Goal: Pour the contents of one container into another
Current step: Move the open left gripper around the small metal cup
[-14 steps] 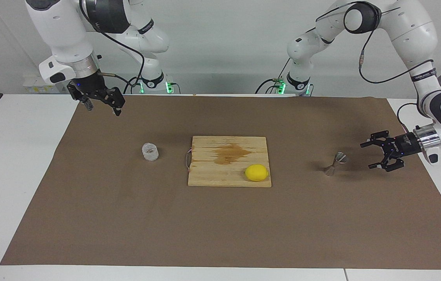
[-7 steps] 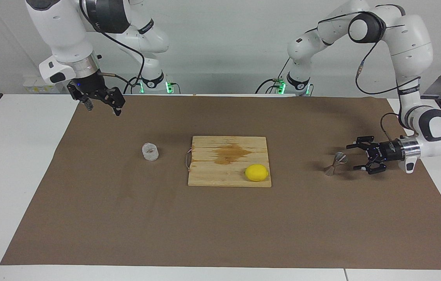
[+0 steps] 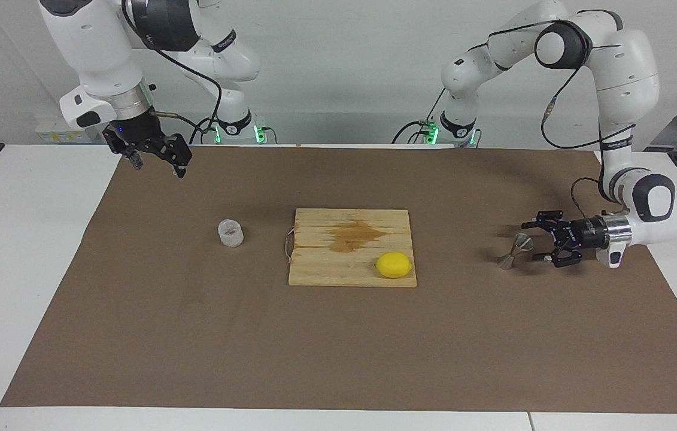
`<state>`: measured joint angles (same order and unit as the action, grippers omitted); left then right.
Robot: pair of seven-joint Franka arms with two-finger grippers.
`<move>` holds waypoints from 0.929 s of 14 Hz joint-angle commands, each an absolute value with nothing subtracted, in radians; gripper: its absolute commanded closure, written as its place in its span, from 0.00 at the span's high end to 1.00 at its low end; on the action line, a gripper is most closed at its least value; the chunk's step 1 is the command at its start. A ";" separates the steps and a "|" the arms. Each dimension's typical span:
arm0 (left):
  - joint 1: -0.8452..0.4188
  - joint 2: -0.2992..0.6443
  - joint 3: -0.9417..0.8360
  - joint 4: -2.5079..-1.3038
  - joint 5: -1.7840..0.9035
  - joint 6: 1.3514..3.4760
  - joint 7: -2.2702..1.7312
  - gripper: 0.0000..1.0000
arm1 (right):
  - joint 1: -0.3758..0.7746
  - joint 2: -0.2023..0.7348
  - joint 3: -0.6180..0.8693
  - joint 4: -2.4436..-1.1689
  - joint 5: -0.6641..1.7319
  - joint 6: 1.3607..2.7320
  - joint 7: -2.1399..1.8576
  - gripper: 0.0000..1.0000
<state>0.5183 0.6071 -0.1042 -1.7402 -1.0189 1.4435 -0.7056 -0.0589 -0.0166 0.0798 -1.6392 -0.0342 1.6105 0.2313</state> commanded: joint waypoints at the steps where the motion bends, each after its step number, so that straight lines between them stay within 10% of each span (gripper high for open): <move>1: 0.512 0.615 -0.101 -1.769 -1.054 1.436 -0.672 1.00 | -0.072 -0.021 0.084 -1.640 -0.015 1.608 0.216 1.00; 13: 0.483 0.621 -0.103 -1.766 -1.117 1.443 -0.672 1.00 | -0.072 -0.020 0.084 -1.640 -0.015 1.608 0.216 1.00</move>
